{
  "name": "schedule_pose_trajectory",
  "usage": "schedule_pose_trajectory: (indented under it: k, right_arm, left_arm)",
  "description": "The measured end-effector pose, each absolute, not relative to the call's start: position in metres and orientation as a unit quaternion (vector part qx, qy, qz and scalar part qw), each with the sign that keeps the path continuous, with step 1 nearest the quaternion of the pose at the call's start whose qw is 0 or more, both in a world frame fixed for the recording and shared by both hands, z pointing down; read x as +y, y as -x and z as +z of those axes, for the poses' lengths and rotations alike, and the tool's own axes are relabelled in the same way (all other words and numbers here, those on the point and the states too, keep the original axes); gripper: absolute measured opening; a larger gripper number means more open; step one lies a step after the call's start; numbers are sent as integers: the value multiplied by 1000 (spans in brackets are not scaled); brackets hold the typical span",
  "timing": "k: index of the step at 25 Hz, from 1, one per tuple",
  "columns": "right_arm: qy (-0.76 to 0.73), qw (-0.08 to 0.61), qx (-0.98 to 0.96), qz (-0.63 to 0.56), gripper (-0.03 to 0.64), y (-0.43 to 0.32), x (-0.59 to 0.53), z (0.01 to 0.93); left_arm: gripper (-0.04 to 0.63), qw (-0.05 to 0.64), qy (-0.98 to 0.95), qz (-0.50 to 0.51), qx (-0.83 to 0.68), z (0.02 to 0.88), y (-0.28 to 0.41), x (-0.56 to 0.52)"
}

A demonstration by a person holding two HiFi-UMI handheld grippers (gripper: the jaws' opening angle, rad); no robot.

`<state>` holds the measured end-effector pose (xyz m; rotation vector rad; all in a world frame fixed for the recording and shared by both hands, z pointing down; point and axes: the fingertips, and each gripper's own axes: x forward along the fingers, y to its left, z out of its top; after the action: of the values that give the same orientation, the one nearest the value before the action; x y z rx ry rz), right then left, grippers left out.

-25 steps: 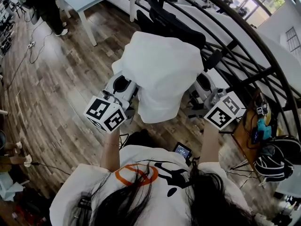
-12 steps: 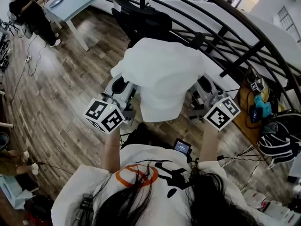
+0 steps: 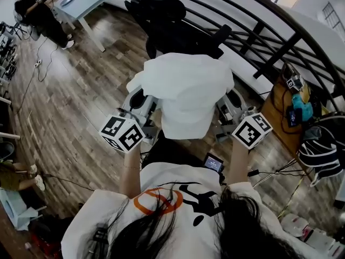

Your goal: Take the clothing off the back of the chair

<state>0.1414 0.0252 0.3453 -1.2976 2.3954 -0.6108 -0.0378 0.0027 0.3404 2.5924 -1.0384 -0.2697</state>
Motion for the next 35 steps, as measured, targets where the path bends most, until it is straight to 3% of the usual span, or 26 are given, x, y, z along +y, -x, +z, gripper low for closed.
schedule_pose_trajectory:
  k: [22,35]
  right_arm:
    - [492,41,829,-262,97,-113,66,463]
    - [513,17,821,-250,96,-112,66,468]
  left_arm:
    - [55,225,-855,-3,-468,429,68,67]
    - [55,228,-859,0,-458,432,56,63]
